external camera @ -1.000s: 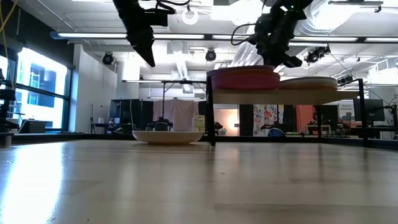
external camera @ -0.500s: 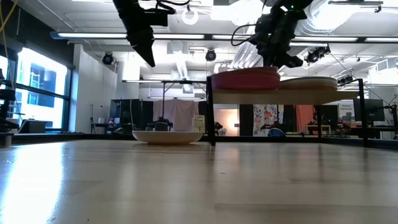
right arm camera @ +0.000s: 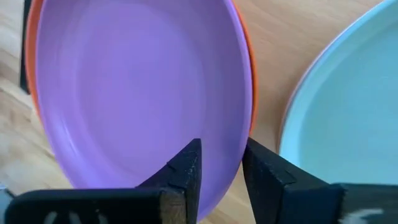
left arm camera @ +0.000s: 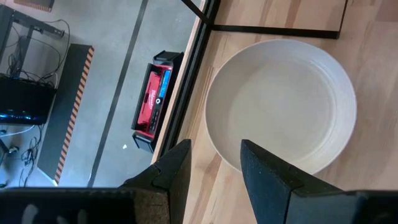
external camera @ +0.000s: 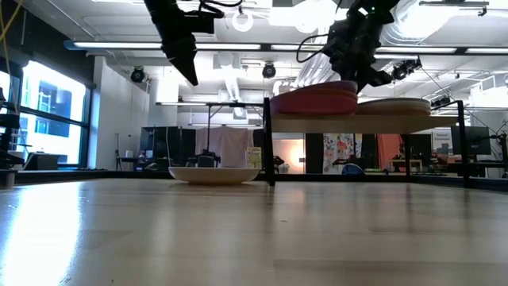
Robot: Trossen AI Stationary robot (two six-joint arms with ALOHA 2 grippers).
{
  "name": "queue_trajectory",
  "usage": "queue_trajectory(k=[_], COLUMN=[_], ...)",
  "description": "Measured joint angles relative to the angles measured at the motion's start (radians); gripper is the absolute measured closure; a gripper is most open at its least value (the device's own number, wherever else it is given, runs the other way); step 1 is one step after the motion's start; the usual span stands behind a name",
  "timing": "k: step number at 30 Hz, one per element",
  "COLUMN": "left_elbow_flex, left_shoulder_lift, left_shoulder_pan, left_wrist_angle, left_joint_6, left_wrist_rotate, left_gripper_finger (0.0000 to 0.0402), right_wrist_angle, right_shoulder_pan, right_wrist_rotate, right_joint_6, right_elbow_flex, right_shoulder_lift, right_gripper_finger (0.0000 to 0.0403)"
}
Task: Place and stack plates onto a shelf
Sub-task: Stack the purple plate on top of the orange plate on the shelf
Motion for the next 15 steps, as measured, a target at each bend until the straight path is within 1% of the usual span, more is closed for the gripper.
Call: queue_trajectory(k=[3,7,10,15], left_elbow_flex=[0.0,0.0,0.0,0.0], left_shoulder_lift=[0.0,0.0,0.0,0.0], left_shoulder_pan=[0.0,0.0,0.0,0.0], left_wrist_angle=[0.0,0.0,0.0,0.0], left_joint_6=[0.0,0.0,0.0,0.0], left_wrist_rotate=[0.0,0.0,0.0,0.0], left_gripper_finger=[0.0275,0.0275,0.0275,0.0275], right_wrist_angle=[-0.003,-0.006,-0.006,-0.006], right_shoulder_pan=[-0.001,-0.006,-0.014,-0.015], right_wrist_rotate=[-0.028,-0.024,-0.023,0.002], right_joint_6=[-0.002,-0.016,0.003,0.003], right_elbow_flex=[0.0,0.0,0.001,0.001], right_shoulder_lift=[-0.007,-0.039,-0.064,-0.071], right_gripper_finger=[0.0311,0.0311,0.0311,0.0311])
